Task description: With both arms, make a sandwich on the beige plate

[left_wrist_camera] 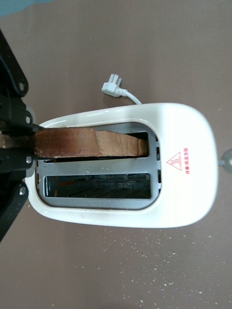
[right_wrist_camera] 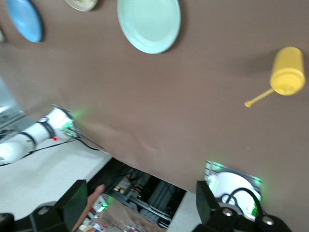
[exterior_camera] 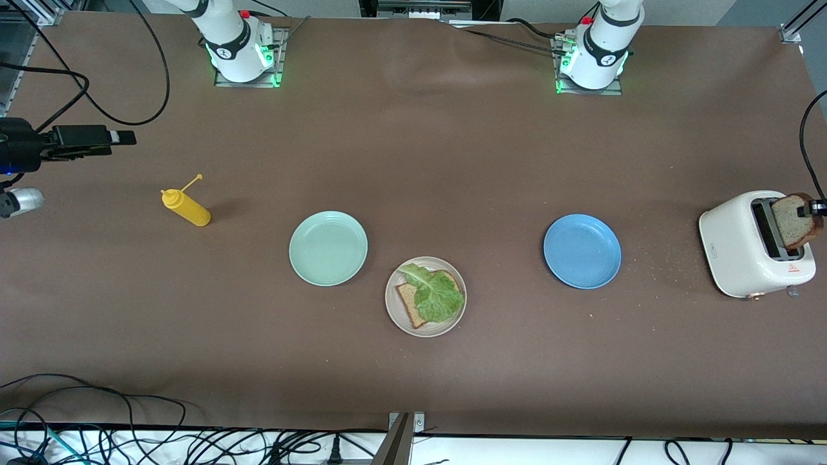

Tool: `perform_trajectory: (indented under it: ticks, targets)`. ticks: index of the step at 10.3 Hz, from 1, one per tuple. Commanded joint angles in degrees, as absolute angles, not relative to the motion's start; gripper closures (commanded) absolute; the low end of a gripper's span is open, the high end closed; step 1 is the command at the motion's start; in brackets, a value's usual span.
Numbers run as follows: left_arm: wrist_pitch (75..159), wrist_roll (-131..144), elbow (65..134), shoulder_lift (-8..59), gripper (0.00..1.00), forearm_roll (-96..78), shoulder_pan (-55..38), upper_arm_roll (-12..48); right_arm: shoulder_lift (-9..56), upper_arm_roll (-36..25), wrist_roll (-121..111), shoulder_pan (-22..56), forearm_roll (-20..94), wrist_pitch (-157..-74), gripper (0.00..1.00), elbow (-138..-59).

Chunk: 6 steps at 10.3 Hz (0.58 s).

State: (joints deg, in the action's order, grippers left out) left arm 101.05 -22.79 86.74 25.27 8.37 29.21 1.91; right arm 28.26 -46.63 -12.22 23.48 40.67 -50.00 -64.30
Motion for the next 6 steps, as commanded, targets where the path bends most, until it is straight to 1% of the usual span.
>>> perform_trajectory:
  ticks: [1, 2, 3, 4, 5, 6]
  targets:
    - [96.62, -23.99, 81.33, 24.61, 1.00, 9.05, 28.92, 2.55, 21.21, -34.51, -5.65, 23.91, 25.65, -56.83, 0.00, -65.20]
    - [93.11, -23.99, 77.82, 25.48, 1.00, 8.88, 27.35, 2.55, 19.01, -29.67, -4.23, 23.65, 18.53, -60.17, 0.00, -67.65]
    - [90.64, -23.99, 75.00, 26.27, 1.00, 8.79, 25.94, 2.55, 16.55, -26.57, -4.13, 23.21, 13.93, -64.99, 0.00, -71.85]
    - [88.09, -23.99, 72.80, 26.80, 1.00, 6.09, 25.06, 2.55, 13.65, -24.72, -4.13, 22.42, 11.62, -70.61, 0.00, -76.77]
    - [86.59, -23.56, 70.95, 27.15, 1.00, -0.98, 25.05, 2.55, 11.27, -23.04, -4.13, 21.28, 9.86, -75.71, 0.00, -80.82]
    - [85.88, -23.03, 70.84, 27.33, 1.00, -8.01, 25.05, 2.46, 9.25, -19.81, -4.13, 19.53, 6.45, -79.33, 0.00, -83.73]
